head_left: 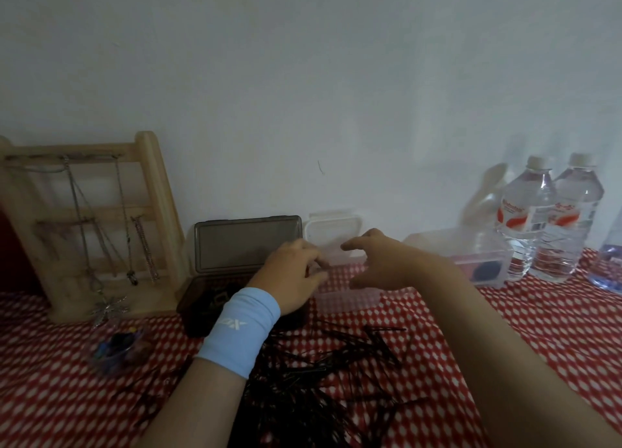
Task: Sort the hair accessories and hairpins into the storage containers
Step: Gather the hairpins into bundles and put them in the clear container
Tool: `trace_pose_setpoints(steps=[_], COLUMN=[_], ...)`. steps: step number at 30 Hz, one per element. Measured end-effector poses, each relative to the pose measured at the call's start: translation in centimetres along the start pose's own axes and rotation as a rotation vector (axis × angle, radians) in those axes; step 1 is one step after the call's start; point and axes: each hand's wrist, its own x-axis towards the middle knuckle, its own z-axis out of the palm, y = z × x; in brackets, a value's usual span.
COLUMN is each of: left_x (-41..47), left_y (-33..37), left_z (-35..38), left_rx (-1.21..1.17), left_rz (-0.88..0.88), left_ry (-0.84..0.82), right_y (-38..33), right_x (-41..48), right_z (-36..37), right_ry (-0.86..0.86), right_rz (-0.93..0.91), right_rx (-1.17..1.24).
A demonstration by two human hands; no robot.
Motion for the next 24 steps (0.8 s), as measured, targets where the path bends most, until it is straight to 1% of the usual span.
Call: trace_pose_setpoints(steps=[4, 7, 9, 12, 14, 15, 18, 20, 21, 24], left_x=[0.1, 0.0, 0.0, -0.6, -1.0, -1.4, -2.7, -3.9, -4.7, -6.8], left_y=[-0.3, 0.0, 0.5, 1.8, 2.6, 2.9, 2.9, 2.2, 1.7, -0.2], left_z=[0.5, 0.1, -0.5, -2.0, -3.3, -3.9, -5.2, -5.4, -5.3, -4.9], left_rx=[0.088, 0.095, 0.082, -0.013, -0.040, -0.032, 0.047, 0.088, 0.107, 0.204], left_rz=[0.000, 0.000, 0.013, 0.027, 0.027, 0.020, -0.002, -0.014, -0.023, -0.081], left_ry=[-0.043, -0.080, -0.073, -0.016, 0.011, -0.003, -0.069, -0.084, -0.081, -0.046], right_y=[-0.5, -0.8, -1.3, -2.7, -3.7, -4.2, -5.7, -6.5, -6.9, -7.9], right_x=[-0.2, -0.4, -0.8, -1.7, -2.5, -3.0, -4.2, -4.6, -4.6, -4.7], right_z=[0.1, -0.2, -0.8, -1.4, -1.5, -1.5, -0.6, 1.1, 2.2, 5.5], right_ry=[-0.037, -0.021, 0.056, 0.220, 0.271, 0.250, 0.097, 0.037, 0.045, 0.161], right_rz=[-0.083, -0.071, -0.085, -0.160, -0.177, -0.184, -0.186, -0.139, -0.109, -0.053], right_rx=[-0.005, -0.050, -0.098, -0.120, -0.159, -0.139, -0.051, -0.121, -0.175, -0.318])
